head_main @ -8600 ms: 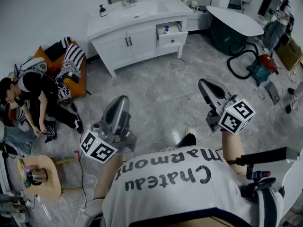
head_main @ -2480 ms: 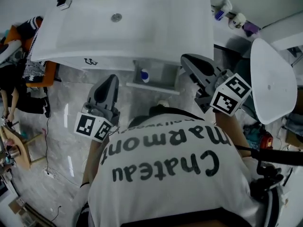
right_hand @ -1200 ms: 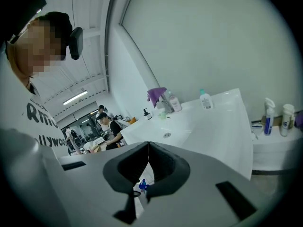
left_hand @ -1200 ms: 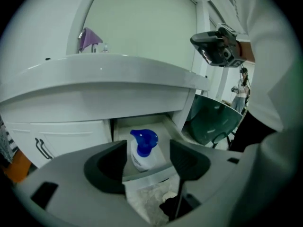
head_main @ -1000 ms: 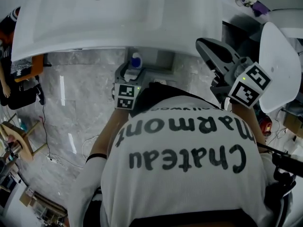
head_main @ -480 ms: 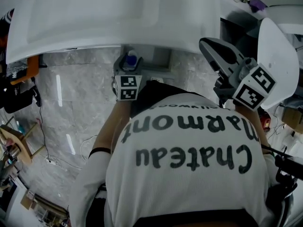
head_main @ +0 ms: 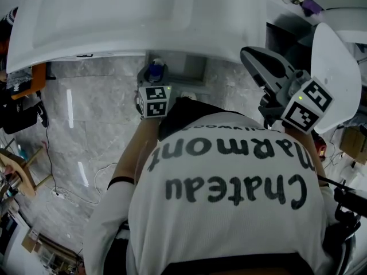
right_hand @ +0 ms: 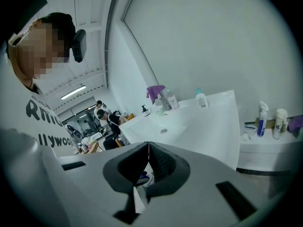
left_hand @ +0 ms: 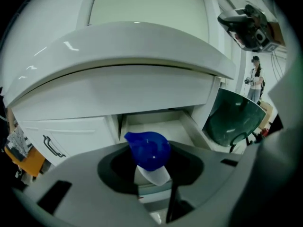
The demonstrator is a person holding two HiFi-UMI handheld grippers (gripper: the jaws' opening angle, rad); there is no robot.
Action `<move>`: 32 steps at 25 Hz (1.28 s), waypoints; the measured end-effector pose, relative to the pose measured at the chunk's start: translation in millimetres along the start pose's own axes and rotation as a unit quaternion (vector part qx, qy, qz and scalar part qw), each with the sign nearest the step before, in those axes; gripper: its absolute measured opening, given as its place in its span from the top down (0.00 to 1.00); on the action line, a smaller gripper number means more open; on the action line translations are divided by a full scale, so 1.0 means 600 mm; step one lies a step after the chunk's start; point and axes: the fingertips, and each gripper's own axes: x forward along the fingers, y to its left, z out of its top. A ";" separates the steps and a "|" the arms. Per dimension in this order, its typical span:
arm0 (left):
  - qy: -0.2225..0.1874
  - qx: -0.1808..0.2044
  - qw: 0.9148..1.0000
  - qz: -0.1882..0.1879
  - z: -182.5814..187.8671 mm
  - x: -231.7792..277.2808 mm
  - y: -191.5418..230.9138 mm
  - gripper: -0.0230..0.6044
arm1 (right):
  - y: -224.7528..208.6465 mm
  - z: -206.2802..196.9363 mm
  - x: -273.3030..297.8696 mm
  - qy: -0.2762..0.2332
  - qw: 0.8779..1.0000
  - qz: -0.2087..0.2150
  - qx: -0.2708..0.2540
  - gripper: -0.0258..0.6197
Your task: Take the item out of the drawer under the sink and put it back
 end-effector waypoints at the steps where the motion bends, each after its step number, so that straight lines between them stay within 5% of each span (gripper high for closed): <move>1: 0.000 -0.002 1.000 -0.001 0.000 0.000 0.002 0.73 | 0.000 0.001 0.000 0.000 1.000 -0.001 -0.001 0.94; 14: -0.049 -0.016 0.999 -0.008 0.037 -0.047 0.006 0.74 | 0.010 0.012 -0.006 -0.019 1.000 0.020 -0.006 0.94; 24: -0.108 0.019 0.993 -0.053 0.131 -0.165 -0.031 0.74 | 0.037 0.050 -0.019 -0.072 0.996 0.048 -0.009 0.94; 32: -0.176 0.065 0.980 -0.072 0.239 -0.262 -0.045 0.74 | 0.058 0.095 -0.036 -0.129 0.990 0.063 -0.013 0.94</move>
